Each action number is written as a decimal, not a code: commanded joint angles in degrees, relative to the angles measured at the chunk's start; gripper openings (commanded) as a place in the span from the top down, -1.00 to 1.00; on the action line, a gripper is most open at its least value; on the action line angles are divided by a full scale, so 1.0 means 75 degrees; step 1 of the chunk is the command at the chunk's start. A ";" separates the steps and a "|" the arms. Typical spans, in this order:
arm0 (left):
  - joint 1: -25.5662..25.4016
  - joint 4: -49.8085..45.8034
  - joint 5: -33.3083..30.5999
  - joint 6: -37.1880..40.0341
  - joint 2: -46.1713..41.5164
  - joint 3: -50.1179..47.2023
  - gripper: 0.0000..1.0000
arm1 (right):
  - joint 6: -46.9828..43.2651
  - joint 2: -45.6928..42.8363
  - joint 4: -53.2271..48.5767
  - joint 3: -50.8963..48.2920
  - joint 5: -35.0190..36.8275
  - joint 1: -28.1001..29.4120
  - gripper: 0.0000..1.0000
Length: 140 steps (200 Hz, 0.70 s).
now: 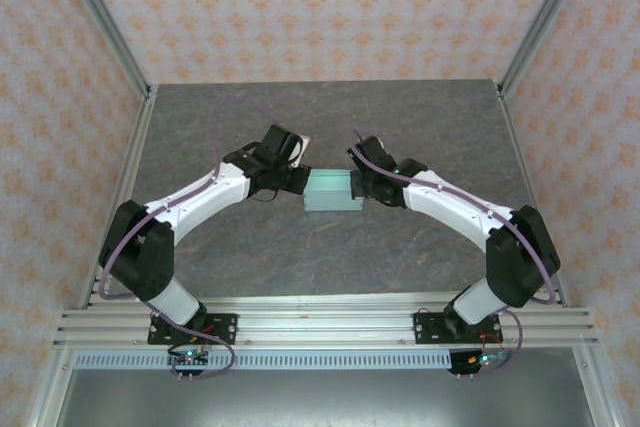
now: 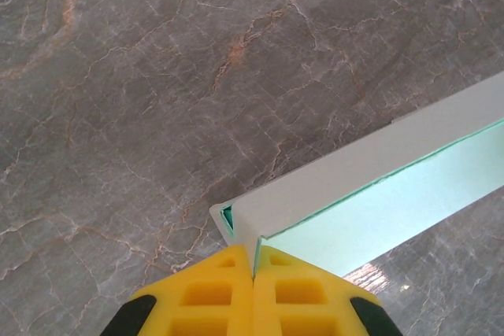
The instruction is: Fold the paper box
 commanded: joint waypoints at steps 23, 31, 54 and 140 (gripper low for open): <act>-0.0139 -0.0053 -0.0217 -0.1078 0.0118 0.0335 1.00 | 0.0102 -0.0019 0.0051 -0.0077 0.0006 0.0117 1.00; -0.0146 -0.0054 -0.0199 -0.1185 0.0130 0.0345 1.00 | 0.0105 -0.0026 0.0051 -0.0094 0.0000 0.0122 1.00; -0.0163 -0.0046 -0.0237 -0.1533 0.0131 0.0322 1.00 | 0.0098 -0.0042 0.0074 -0.0122 0.0012 0.0119 1.00; -0.0245 0.0431 -0.0683 -0.2237 -0.0057 -0.0157 1.00 | 0.0156 -0.0067 0.0156 -0.0215 -0.0001 0.0129 1.00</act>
